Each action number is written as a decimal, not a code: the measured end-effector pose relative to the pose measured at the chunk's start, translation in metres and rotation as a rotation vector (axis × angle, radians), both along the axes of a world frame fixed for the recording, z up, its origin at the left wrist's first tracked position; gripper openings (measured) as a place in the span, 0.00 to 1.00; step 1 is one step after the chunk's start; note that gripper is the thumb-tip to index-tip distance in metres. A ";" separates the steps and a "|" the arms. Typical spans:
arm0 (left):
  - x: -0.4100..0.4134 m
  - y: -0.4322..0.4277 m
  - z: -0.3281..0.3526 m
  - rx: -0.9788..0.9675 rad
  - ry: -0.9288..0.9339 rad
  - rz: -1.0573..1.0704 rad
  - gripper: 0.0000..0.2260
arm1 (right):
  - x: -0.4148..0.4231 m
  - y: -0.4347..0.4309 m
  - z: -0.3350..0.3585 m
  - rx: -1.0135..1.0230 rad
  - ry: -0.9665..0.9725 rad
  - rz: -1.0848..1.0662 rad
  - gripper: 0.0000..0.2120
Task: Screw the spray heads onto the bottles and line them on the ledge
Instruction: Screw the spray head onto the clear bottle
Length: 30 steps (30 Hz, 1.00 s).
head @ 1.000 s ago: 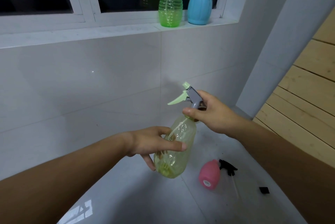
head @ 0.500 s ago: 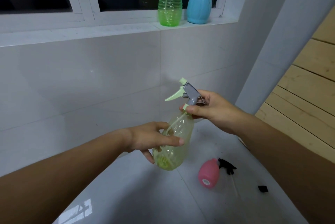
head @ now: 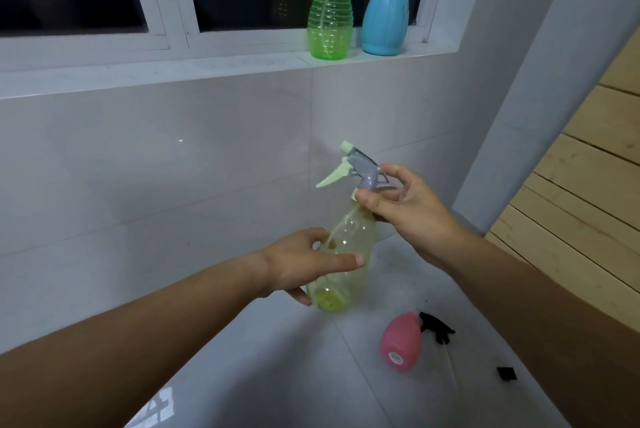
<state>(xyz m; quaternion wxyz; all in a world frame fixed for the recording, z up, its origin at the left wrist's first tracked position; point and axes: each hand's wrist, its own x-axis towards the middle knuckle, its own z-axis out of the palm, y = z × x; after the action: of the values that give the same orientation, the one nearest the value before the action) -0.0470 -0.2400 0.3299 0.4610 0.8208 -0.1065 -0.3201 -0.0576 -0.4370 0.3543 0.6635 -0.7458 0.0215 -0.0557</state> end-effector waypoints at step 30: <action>0.185 0.054 0.188 -0.239 -0.675 0.453 0.23 | 0.187 0.099 0.153 -0.079 -0.234 0.148 0.34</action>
<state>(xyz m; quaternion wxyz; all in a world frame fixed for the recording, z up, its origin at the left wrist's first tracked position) 0.1381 -0.1857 0.5176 0.5509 0.8230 -0.1047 0.0906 0.1299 -0.3377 0.5070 0.6339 -0.7594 -0.1130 -0.0938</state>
